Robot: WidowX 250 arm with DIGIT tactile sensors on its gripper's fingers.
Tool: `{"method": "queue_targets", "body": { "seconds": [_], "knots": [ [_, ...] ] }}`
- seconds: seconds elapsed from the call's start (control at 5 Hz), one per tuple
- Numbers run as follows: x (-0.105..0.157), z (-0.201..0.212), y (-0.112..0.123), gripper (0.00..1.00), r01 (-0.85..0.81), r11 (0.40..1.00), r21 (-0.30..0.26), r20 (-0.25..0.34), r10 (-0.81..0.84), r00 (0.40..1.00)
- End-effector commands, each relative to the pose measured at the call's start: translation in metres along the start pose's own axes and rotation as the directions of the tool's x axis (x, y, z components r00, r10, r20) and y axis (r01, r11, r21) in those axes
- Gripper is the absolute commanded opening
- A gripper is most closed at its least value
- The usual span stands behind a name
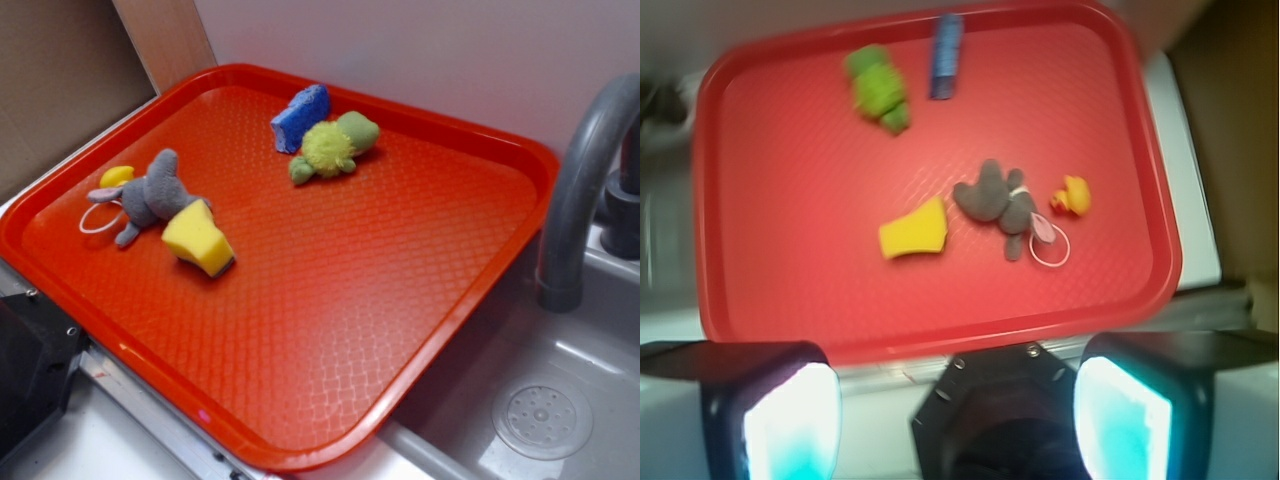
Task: Grab the green sponge.
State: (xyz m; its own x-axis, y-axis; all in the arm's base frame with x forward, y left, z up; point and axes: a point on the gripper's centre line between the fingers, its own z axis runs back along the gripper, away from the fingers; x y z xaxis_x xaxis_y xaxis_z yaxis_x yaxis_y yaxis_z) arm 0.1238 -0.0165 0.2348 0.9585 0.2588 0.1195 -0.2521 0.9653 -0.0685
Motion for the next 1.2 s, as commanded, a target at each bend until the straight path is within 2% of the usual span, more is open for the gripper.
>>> {"method": "queue_targets", "body": {
  "seconds": [0.0,0.2,0.4,0.6,0.8,1.0],
  "knots": [
    [0.025,-0.030,-0.013,1.00,-0.482,0.876,-0.010,0.007,0.482,0.876],
    [0.039,-0.061,-0.011,1.00,-0.687,0.727,-0.006,-0.004,0.687,0.727],
    [0.048,-0.104,-0.019,1.00,-0.845,0.535,-0.009,0.020,0.845,0.535],
    [0.040,-0.143,-0.025,1.00,-0.913,0.403,0.065,0.073,0.910,0.408],
    [0.041,-0.161,-0.032,1.00,-0.894,0.436,0.102,0.029,0.897,0.441],
    [0.037,-0.182,-0.043,1.00,-0.836,0.521,0.171,0.054,0.842,0.536]
  ]
}}
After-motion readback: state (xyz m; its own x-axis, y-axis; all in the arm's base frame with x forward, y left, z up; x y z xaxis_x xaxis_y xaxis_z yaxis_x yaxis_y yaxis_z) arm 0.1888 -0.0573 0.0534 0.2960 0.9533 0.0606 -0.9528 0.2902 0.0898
